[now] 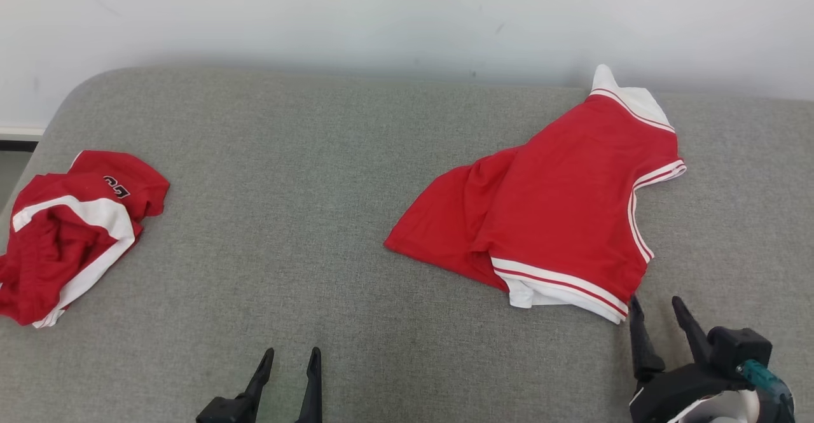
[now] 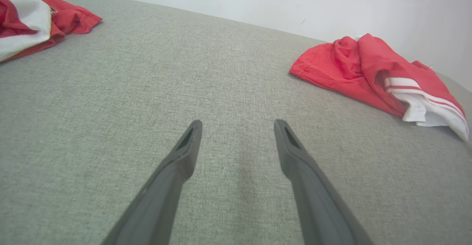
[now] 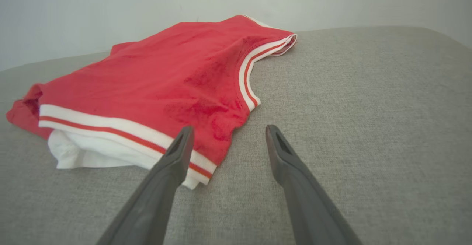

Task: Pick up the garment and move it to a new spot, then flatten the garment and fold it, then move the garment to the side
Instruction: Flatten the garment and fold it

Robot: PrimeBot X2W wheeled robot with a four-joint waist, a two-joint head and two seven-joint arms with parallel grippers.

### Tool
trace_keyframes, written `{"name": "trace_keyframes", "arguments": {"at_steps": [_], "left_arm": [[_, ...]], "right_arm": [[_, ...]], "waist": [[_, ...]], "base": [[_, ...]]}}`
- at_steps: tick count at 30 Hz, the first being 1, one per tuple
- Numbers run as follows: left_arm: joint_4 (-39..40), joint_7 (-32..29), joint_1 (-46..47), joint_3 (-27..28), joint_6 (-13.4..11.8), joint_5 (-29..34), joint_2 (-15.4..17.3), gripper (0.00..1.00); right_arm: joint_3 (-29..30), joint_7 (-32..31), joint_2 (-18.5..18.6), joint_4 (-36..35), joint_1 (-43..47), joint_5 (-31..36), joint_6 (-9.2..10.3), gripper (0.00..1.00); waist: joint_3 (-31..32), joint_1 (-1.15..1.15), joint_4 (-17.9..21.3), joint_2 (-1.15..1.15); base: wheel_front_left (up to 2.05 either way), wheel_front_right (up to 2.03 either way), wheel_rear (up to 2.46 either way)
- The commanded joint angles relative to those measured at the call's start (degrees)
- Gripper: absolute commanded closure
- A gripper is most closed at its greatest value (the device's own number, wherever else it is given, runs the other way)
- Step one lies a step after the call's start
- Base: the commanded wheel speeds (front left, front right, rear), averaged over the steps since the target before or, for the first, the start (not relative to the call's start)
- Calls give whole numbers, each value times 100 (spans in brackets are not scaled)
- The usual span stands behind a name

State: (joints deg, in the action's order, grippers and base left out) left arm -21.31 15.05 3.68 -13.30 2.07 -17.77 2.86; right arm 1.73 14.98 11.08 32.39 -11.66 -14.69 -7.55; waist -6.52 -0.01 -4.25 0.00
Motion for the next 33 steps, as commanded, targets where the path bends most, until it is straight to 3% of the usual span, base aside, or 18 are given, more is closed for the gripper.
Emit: {"name": "trace_keyframes", "arguments": {"at_steps": [1,9,17,20,21,22,23,33], "left_arm": [[-6,19,-52,-1,31,28,5,0],[-23,19,-117,-25,57,59,5,0],[-22,19,-81,-22,30,40,5,0],[-6,19,-35,-33,22,26,5,0],[1,19,-24,-38,18,21,5,0],[9,19,-12,-41,14,20,5,0],[19,19,0,-42,9,17,5,0],[-41,19,-20,-29,5,-24,5,0]], "right_arm": [[-97,27,-6,9,70,-53,13,0],[-491,28,-63,111,306,-173,13,0],[-507,27,-63,212,155,-106,13,2],[-496,28,-61,251,96,-56,13,54],[-487,28,-62,257,83,-46,13,58],[-480,27,-59,258,62,-39,13,71],[-477,28,-54,253,45,-37,13,97],[-324,28,20,17,15,9,13,100]], "waist": [[26,1,16,0],[20,1,-65,0],[-55,1,-87,0],[-95,1,-102,0],[-108,1,-107,0],[-121,1,-108,0],[-132,1,-107,0],[-98,1,8,0]], "base": [[0,0,0],[0,0,0],[0,0,0],[0,0,0],[0,0,0],[0,0,0],[0,0,0],[0,0,0]]}}
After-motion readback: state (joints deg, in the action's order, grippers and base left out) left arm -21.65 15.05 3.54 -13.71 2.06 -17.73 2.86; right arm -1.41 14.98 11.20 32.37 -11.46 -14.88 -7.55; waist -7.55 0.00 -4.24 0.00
